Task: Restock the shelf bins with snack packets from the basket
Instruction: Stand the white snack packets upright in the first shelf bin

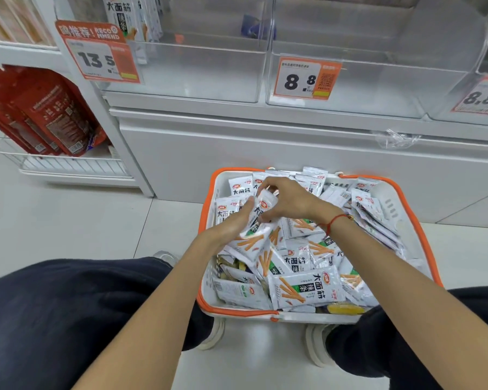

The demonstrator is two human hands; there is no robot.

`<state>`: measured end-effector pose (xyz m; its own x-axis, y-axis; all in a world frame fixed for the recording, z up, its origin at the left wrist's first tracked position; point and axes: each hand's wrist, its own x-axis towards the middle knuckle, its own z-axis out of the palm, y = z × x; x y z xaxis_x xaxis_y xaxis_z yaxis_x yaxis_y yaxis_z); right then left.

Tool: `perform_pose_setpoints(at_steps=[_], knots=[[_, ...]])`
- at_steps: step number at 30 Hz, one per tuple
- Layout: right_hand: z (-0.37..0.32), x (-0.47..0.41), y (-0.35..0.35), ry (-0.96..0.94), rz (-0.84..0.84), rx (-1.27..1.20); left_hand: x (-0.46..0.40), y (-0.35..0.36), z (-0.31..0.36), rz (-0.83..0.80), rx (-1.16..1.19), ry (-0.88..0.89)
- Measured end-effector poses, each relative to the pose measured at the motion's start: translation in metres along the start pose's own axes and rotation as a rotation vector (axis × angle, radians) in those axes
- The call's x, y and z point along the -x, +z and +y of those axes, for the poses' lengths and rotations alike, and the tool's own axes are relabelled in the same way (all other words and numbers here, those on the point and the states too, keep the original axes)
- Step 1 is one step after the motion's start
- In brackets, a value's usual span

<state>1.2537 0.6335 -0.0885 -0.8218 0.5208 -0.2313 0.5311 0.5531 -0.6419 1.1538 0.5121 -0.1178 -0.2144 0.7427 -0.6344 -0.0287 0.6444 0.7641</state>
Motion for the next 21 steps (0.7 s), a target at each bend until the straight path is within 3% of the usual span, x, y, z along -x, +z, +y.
perform_pose_setpoints(at_steps=[3,7,8,11,12,13,15,17,21], knots=[[0.006,0.004,0.018,-0.001,0.198,-0.094,-0.004,0.004,-0.012,-0.028,0.113,0.002],[0.018,0.021,0.019,0.104,0.309,-0.054,-0.002,0.011,-0.025,0.099,0.397,0.002],[0.022,0.029,0.013,0.158,0.209,0.009,-0.002,0.012,-0.030,0.112,0.456,-0.005],[0.030,0.053,0.002,0.324,-0.537,0.412,0.002,0.014,-0.036,0.131,0.533,-0.008],[0.033,0.062,0.005,0.344,-0.696,0.545,0.001,0.013,-0.038,0.143,0.562,-0.021],[0.036,0.068,0.010,0.338,-0.741,0.631,0.001,0.012,-0.039,0.161,0.575,-0.036],[0.043,0.074,0.016,0.289,-0.632,0.629,0.005,0.012,-0.036,0.200,0.552,-0.031],[0.045,0.074,0.009,0.257,-0.586,0.486,0.009,0.014,-0.030,0.227,0.458,-0.027],[0.037,0.078,-0.024,0.231,-0.649,0.228,0.016,0.019,-0.021,0.159,0.205,0.079]])
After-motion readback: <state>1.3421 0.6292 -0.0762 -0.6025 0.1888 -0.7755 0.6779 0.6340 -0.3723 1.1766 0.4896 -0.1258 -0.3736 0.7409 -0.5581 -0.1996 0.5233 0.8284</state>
